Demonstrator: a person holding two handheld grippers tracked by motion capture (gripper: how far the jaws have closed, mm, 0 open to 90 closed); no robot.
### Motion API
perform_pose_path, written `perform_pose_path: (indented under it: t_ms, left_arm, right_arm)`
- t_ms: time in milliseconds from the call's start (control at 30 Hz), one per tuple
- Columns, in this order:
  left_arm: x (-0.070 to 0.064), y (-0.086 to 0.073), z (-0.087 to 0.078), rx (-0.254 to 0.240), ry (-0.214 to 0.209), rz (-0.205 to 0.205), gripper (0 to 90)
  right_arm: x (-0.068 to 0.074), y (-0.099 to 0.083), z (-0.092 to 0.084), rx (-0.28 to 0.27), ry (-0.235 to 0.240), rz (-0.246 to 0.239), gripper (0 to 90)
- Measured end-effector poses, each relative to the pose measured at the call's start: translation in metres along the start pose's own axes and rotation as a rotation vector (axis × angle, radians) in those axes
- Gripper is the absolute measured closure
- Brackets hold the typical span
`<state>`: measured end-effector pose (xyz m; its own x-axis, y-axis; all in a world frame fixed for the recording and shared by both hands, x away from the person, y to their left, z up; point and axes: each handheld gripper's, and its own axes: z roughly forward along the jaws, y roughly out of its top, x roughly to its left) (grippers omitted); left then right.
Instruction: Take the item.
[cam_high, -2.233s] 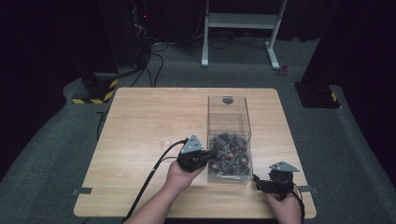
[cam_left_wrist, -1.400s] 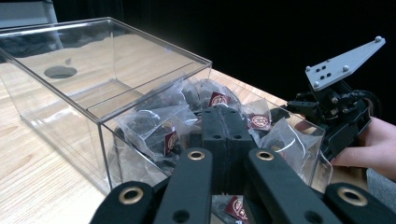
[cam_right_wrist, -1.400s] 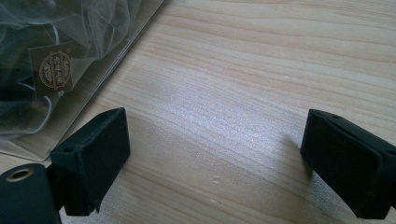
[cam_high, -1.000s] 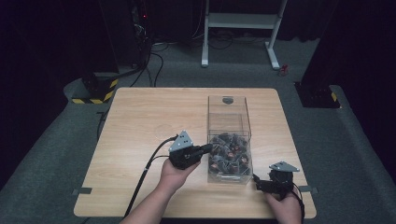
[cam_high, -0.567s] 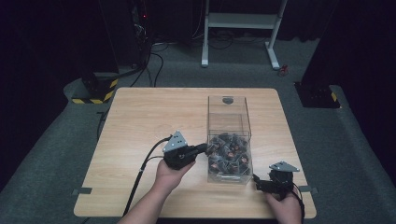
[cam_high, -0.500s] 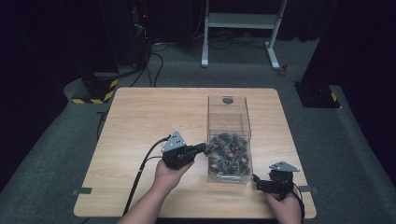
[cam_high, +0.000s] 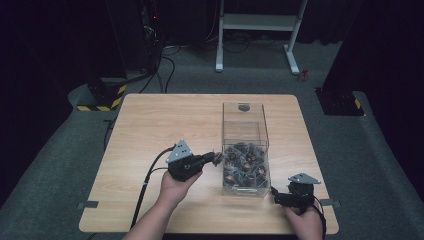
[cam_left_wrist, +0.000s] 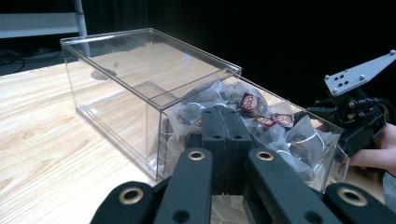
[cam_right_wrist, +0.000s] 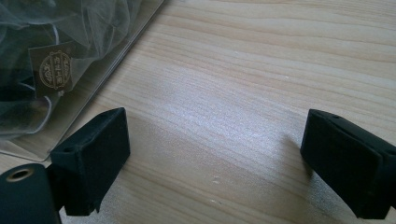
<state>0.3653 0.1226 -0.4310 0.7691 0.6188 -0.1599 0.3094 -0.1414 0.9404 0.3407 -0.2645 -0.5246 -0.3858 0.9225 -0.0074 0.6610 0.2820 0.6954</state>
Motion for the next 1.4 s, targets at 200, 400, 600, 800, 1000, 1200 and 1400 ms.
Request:
perform_pose_path:
  t_ms: [200,400,600,800,1000,1200,1400]
  left_arm:
    - [0.005,0.0,-0.006,-0.007,0.017,-0.004,90.0]
    - [0.01,-0.002,-0.012,-0.014,0.035,-0.011,90.0]
    - [0.016,-0.003,-0.019,-0.019,0.051,-0.011,90.0]
    - [0.022,-0.004,-0.025,-0.026,0.073,-0.021,90.0]
    - [0.029,-0.004,-0.033,-0.034,0.095,-0.029,90.0]
    - [0.035,-0.003,-0.039,-0.04,0.114,-0.03,90.0]
    - [0.04,-0.003,-0.044,-0.046,0.134,-0.032,90.0]
  right_arm:
    - [0.0,0.0,0.0,0.0,0.0,0.0,8.0]
    - [0.0,0.0,0.0,0.0,0.0,0.0,7.9]
    - [0.0,0.0,0.0,0.0,0.0,0.0,7.9]
    - [0.0,0.0,0.0,0.0,0.0,0.0,7.9]
    - [0.0,0.0,0.0,0.0,0.0,0.0,7.9]
    - [0.0,0.0,0.0,0.0,0.0,0.0,7.9]
    - [0.0,0.0,0.0,0.0,0.001,-0.001,8.0]
